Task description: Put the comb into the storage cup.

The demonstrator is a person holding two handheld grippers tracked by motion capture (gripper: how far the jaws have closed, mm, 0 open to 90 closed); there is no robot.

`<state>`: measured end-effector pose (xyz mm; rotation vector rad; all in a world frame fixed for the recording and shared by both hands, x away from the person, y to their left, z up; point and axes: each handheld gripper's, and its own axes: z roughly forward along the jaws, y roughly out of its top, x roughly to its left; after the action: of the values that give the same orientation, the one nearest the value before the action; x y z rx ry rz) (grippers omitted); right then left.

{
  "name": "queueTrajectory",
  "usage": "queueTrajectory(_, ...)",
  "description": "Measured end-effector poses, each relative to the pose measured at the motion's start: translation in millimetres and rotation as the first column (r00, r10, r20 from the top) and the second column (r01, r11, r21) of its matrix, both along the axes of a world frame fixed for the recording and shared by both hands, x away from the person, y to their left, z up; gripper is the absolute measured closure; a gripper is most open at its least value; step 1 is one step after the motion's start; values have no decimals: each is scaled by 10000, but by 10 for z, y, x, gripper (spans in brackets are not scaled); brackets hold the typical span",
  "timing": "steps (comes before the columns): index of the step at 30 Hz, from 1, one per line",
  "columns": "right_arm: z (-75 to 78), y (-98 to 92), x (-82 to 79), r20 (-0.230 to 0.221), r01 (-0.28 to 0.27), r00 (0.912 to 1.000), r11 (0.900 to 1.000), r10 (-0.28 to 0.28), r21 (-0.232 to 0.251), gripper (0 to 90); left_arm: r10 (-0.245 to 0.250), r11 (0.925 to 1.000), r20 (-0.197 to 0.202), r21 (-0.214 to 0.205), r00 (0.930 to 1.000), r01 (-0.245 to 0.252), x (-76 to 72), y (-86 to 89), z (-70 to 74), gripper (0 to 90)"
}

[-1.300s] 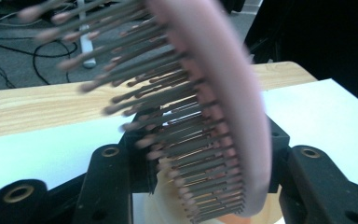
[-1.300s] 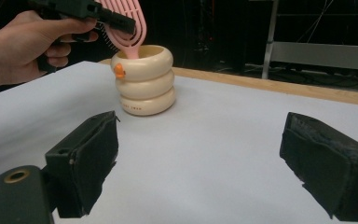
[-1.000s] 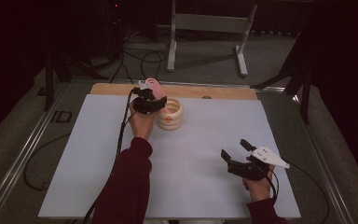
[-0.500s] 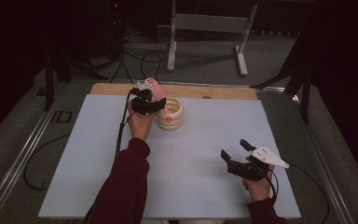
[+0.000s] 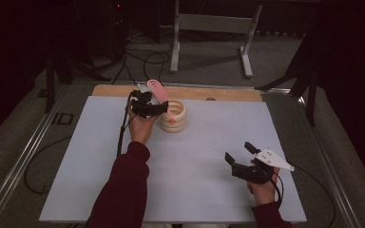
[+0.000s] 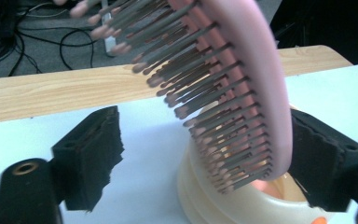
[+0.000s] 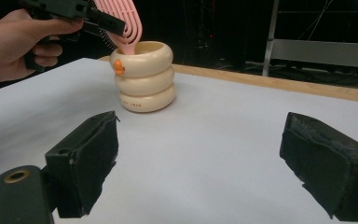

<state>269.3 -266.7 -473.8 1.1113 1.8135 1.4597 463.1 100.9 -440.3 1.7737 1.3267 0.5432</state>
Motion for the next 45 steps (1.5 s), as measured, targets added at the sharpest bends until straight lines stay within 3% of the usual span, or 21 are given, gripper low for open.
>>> queueTrajectory(7,-5,9,2,13,-21,10000,10000,21,-30,113,96,10000,-30,-2,9999,-96,-27,62,10,84)
queueTrajectory(16,-7,18,1,6,-65,10000,10000,65,-25,113,-282,9996,10,-62,9996,282,-83,150,65,2)
queueTrajectory(25,-7,23,0,-19,-70,10000,10000,70,-27,113,-438,9990,156,20,9989,438,-154,250,77,0)
queueTrajectory(32,-12,25,3,-17,-81,10000,9999,81,-86,113,-431,9984,301,-360,9986,442,-247,375,52,0)
queueTrajectory(39,-18,32,4,-36,-104,9999,9999,104,-73,113,-672,9976,351,-135,9971,677,-352,466,35,0)
queueTrajectory(45,-25,46,3,-78,-125,9999,9998,124,-122,114,-607,9977,423,-278,9973,619,-452,578,21,0)
